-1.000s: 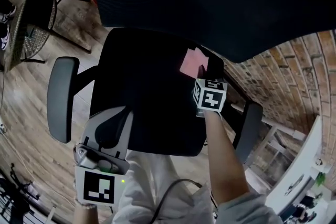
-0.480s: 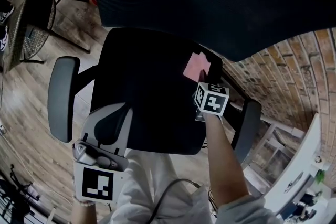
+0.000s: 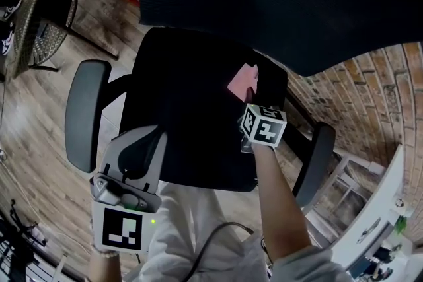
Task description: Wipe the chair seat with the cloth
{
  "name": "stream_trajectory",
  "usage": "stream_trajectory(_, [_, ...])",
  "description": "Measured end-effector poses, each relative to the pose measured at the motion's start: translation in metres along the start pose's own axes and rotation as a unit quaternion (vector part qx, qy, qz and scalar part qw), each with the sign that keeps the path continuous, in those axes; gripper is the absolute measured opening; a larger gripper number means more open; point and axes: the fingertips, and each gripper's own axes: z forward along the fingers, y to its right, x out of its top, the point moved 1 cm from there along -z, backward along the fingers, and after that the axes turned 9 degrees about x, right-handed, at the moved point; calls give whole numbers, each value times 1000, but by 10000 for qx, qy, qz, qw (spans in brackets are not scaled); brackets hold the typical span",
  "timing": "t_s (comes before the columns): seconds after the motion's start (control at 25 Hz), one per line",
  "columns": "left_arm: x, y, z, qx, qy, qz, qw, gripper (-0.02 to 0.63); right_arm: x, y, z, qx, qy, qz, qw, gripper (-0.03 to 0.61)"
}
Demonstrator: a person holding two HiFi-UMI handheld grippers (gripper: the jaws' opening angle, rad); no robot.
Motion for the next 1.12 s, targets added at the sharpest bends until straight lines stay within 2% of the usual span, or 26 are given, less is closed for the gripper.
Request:
stream_trajectory(0.16, [-4, -6, -7, 59, -18, -11, 10000, 18, -2, -27, 2, 200, -32, -6, 9998, 55])
stream_trajectory(0.56, [-15, -21, -24, 224, -82, -105, 9997, 18, -9, -114, 18, 1033, -74, -203, 9944, 55])
stream_trajectory(0.92, [-22, -28, -36, 316, -96, -155, 9993, 18, -18, -216, 26, 1986, -187, -754, 9770, 55])
stream_trajectory(1.12, [-24, -31, -43, 364, -100, -187, 9991, 18, -19, -260, 26, 2368, -206, -930, 9669, 55])
